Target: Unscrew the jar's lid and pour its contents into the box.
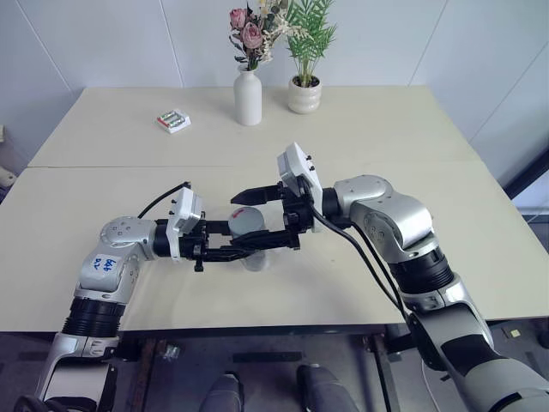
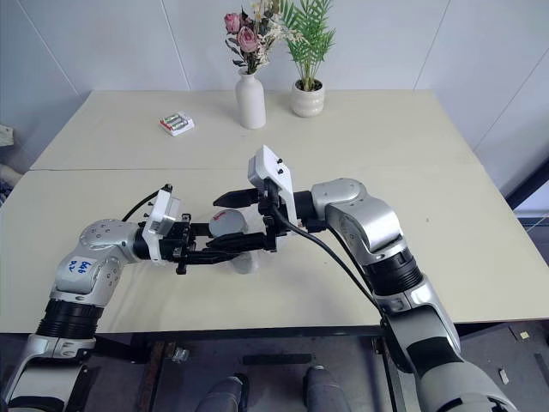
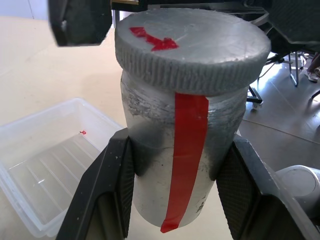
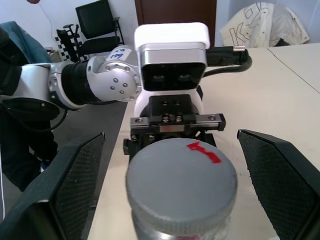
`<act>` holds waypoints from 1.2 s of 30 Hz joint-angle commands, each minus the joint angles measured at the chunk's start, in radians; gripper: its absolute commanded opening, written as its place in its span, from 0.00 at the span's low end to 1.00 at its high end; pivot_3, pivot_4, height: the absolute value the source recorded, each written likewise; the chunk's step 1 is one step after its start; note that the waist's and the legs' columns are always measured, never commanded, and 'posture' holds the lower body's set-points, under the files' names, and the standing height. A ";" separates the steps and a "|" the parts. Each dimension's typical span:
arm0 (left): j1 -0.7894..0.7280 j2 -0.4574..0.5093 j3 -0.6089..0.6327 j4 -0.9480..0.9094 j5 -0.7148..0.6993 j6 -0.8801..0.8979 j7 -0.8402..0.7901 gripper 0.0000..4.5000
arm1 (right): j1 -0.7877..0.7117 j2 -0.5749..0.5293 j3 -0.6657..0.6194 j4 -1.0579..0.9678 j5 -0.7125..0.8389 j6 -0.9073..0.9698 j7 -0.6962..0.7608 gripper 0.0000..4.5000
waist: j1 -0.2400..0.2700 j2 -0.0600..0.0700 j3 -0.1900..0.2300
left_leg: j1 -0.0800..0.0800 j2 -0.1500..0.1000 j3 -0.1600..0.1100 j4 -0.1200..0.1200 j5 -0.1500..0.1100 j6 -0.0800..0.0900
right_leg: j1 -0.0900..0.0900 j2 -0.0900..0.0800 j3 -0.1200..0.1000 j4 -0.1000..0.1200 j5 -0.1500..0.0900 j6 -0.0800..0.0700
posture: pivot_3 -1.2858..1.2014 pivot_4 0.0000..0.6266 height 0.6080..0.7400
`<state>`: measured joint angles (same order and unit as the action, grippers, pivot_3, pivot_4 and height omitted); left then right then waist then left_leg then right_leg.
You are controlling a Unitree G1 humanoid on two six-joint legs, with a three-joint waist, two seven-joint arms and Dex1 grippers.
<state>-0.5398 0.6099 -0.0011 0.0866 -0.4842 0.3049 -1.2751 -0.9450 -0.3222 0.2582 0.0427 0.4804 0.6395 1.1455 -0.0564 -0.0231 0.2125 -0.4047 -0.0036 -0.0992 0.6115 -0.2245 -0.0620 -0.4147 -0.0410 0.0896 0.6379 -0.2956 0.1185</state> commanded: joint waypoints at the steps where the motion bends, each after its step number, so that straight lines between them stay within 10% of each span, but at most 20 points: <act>1: -0.007 0.005 0.013 -0.028 -0.012 -0.006 -0.005 0.43 | -0.031 0.013 -0.012 0.004 -0.006 -0.029 0.006 0.99 | 0.000 0.000 0.000 | 0.000 0.000 0.000 0.000 0.000 0.000 | 0.000 0.000 0.000 0.000 0.000 0.000 | 0.52 0.24 1.00; 36: -0.004 0.005 0.015 -0.033 -0.014 -0.008 0.002 0.43 | -0.003 -0.042 -0.055 0.026 -0.011 -0.032 0.043 0.99 | 0.000 0.000 0.000 | 0.000 0.000 0.000 0.000 0.000 0.000 | 0.000 0.000 0.000 0.000 0.000 0.000 | 0.52 0.24 1.00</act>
<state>-0.5398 0.6099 -0.0010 0.0866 -0.4840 0.3057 -1.2667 -0.9488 -0.3505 0.2338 0.1055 0.4537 0.6108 1.1862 -0.0567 -0.0231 0.2125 -0.4047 -0.0036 -0.0991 0.6114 -0.2245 -0.0620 -0.4147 -0.0410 0.0897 0.6379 -0.2956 0.1185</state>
